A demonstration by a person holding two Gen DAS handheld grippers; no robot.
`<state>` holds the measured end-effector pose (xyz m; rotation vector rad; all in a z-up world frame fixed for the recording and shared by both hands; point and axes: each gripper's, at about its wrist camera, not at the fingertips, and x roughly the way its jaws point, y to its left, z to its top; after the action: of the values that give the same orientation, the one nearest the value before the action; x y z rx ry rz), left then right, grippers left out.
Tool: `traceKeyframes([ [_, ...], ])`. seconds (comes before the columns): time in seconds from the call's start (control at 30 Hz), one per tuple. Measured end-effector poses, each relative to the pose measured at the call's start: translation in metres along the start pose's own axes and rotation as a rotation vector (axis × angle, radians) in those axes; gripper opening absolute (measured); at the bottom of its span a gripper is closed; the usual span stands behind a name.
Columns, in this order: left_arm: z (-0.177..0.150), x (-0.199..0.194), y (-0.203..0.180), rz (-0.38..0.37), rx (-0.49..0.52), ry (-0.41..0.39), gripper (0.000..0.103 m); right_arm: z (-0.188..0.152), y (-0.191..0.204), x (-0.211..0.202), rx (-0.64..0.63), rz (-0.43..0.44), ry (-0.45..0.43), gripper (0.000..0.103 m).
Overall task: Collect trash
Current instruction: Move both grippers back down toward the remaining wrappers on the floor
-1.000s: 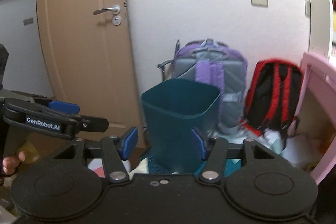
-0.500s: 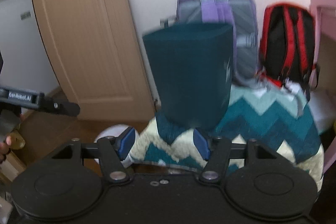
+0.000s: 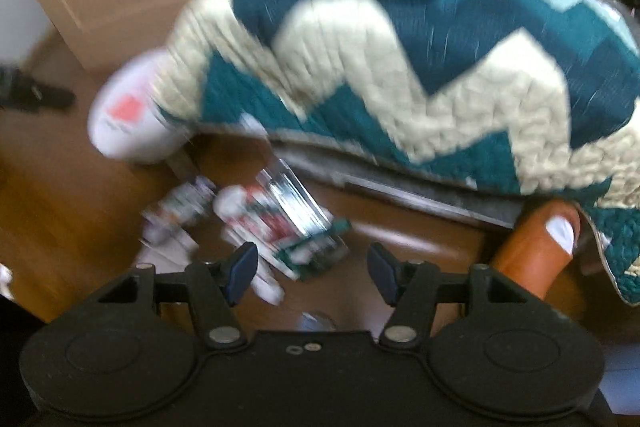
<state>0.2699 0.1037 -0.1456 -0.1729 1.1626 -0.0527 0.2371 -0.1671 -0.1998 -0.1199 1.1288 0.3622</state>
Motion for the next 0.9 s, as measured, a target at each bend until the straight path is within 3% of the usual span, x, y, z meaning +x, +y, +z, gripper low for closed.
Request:
traceKeyframes([
  [0.2,0.009,0.073,0.028,0.046,-0.008,0.092,0.102,-0.026,-0.007,0.089,0.065,0.011,0.211,0.06],
  [0.33,0.003,0.123,0.037,0.094,0.085,0.137,0.102,-0.055,-0.016,0.149,0.135,0.006,0.378,0.06],
  [0.47,-0.009,0.178,0.048,0.108,0.124,0.215,0.101,-0.08,-0.017,0.191,0.153,0.012,0.487,0.06],
  [0.6,-0.025,0.229,0.06,0.113,0.118,0.288,0.101,-0.103,-0.01,0.221,0.074,0.046,0.564,0.058],
  [0.77,-0.047,0.283,0.065,0.152,0.166,0.338,0.097,-0.115,-0.007,0.257,0.08,0.049,0.625,0.058],
  [0.83,-0.055,0.305,0.07,0.163,0.177,0.372,0.087,-0.119,-0.008,0.267,0.075,0.038,0.634,0.058],
  [0.9,-0.062,0.321,0.073,0.174,0.187,0.391,0.086,-0.121,-0.009,0.274,0.068,0.025,0.64,0.058],
])
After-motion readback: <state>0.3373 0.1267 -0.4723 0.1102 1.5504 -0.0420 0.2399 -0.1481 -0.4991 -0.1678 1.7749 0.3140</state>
